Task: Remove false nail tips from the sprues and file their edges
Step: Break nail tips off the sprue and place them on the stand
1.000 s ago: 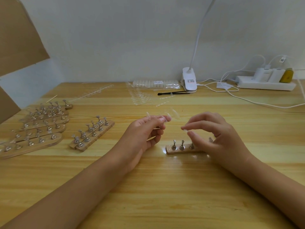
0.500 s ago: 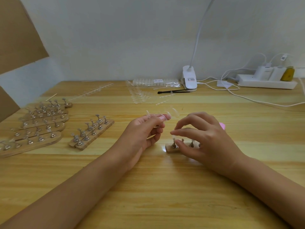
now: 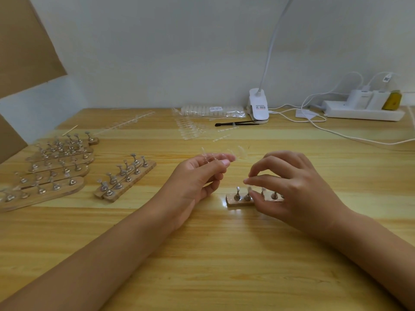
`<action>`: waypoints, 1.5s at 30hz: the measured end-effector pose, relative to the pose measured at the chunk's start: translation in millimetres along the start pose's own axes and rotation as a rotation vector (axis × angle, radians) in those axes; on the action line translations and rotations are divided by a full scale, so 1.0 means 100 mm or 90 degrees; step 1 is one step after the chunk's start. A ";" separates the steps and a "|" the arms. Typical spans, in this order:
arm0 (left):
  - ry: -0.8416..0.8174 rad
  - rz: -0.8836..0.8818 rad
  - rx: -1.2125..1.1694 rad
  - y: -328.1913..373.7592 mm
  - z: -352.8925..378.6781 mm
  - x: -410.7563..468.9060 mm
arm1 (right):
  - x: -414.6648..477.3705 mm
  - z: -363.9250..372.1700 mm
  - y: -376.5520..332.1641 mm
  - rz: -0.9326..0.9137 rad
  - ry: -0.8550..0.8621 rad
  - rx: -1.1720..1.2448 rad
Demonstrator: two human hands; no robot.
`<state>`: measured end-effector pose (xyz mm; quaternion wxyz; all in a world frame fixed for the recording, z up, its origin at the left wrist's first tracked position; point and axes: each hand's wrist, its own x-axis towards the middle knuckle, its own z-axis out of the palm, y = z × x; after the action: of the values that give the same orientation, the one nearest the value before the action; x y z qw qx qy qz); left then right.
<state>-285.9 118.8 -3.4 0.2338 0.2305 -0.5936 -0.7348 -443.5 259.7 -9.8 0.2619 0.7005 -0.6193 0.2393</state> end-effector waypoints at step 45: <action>-0.080 0.309 0.513 0.00 0.34 -0.37 | 0.08 -0.31 -0.25 0.020 0.131 0.147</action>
<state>-277.6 167.8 4.9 0.2543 0.1124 -0.8812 -0.3823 -418.1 276.9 17.3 0.2378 0.6879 -0.5687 0.3831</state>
